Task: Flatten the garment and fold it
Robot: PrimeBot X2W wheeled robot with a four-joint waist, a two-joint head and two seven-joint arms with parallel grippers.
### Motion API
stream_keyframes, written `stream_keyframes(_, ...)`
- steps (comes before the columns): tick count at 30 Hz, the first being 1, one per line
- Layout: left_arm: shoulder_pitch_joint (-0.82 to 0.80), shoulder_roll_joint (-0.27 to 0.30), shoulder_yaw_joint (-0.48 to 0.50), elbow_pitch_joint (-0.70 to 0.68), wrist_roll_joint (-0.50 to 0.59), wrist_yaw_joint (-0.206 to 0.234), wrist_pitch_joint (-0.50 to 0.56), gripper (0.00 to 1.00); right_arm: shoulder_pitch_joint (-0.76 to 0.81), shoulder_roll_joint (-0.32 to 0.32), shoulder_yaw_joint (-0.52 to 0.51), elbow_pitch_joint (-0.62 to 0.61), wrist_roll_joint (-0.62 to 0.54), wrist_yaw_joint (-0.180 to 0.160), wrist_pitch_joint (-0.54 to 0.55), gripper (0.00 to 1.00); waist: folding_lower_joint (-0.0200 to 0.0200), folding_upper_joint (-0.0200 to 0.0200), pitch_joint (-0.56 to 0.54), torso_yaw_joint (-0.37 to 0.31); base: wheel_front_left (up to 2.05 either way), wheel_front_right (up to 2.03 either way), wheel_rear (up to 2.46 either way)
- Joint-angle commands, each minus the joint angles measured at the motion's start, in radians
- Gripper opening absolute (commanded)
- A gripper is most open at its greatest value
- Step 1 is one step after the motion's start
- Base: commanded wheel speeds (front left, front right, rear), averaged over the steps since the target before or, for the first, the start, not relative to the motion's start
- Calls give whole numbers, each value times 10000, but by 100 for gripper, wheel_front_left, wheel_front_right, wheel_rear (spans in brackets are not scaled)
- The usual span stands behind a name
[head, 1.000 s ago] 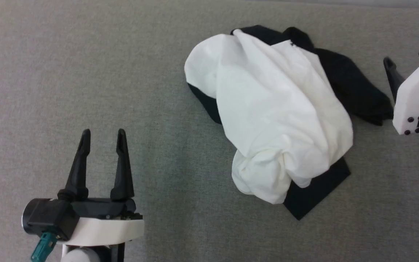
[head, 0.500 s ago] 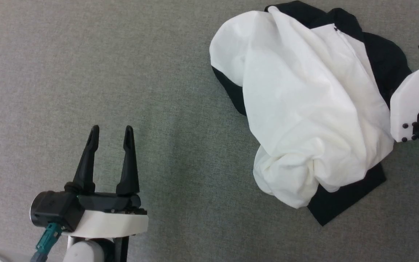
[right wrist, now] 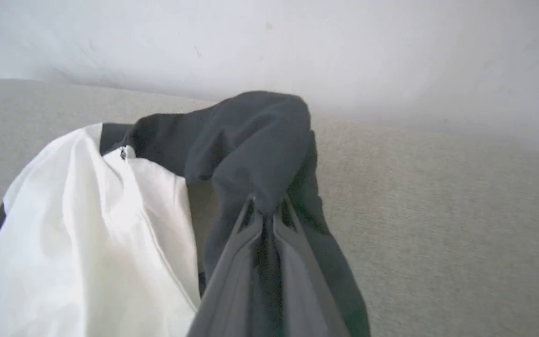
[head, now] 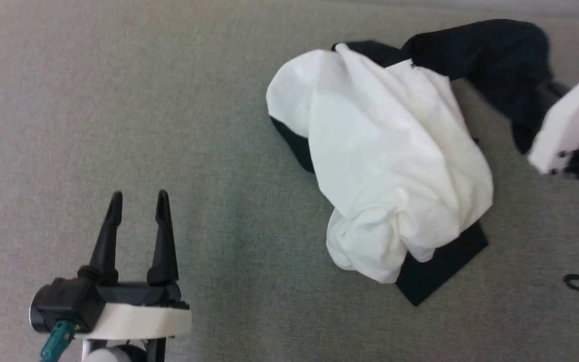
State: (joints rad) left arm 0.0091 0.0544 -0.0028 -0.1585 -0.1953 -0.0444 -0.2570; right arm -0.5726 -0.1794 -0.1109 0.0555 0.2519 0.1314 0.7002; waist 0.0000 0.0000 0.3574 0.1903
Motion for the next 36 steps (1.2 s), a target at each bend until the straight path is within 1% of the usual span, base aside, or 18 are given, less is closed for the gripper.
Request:
stream_keyframes(1,214,-40,40,-5,55,-29,-47,100,62,-159,-325,-271,130,-7,-84,0,0,0,-1296,-831,0,0,0)
stream_keyframes(4,506,-40,40,-33,62,36,-47,100,800,-482,-1373,-1024,232,-7,-129,0,0,0,-1609,-935,0,0,0)
stream_keyframes(7,780,-40,44,-111,56,71,-47,100,2107,-557,-2897,-1786,132,-7,-133,0,0,0,-1744,-952,0,0,0)
stream_keyframes(10,989,-40,78,-165,41,100,-47,100,3719,-365,-4429,-2344,-195,-7,-275,0,0,0,-1772,-919,0,0,0)
stream_keyframes(12,1072,-41,111,-181,46,91,-47,100,4813,-182,-5157,-2489,-481,-7,-496,0,0,0,-1758,-904,0,0,0)
stream_keyframes(14,1138,-41,153,-187,62,79,-47,100,5696,94,-5562,-2347,-709,-7,-803,0,0,0,-1747,-925,0,0,0)
stream_keyframes(16,1187,-41,189,-177,95,60,-47,100,6180,499,-5750,-2037,-775,-7,-1115,0,0,0,-1738,-979,0,0,0)
stream_keyframes(19,1183,-41,174,-139,150,27,-47,100,6414,682,-5629,-1601,-864,-7,-1469,0,0,0,-1749,-1016,0,0,0)
stream_keyframes(20,1165,-40,171,-118,167,8,-47,100,6392,772,-5562,-1382,-857,-7,-1698,12,0,0,-1765,-1037,0,0,0)
stream_keyframes(21,1143,-33,167,-98,181,-14,-47,100,6332,837,-5480,-1171,-888,-7,-1951,39,0,0,-1779,-1057,0,0,0)
stream_keyframes(22,1119,-18,161,-74,196,-40,-47,100,6268,869,-5328,-974,-965,-7,-2190,83,0,0,-1795,-1067,0,0,0)
stream_keyframes(23,1093,-6,153,-46,206,-60,-47,100,6183,882,-5106,-811,-1017,-7,-2402,100,0,0,-1816,-1071,0,0,0)
stream_keyframes(26,1018,18,133,24,228,-103,-47,100,5699,840,-4360,-712,-840,-7,-2936,100,0,0,-1898,-1052,0,0,0)
stream_keyframes(29,985,19,137,63,229,-118,-47,100,5092,570,-3208,-1207,-363,-7,-3148,100,0,0,-2003,-996,0,0,0)
stream_keyframes(32,989,14,101,82,216,-118,-47,100,4643,319,-1879,-1868,196,-7,-2757,100,0,0,-2069,-867,0,0,0)
stream_keyframes(36,994,2,36,93,119,-86,-47,100,4491,-85,2,-2392,909,-7,-1420,100,0,0,-2064,-646,0,0,0)
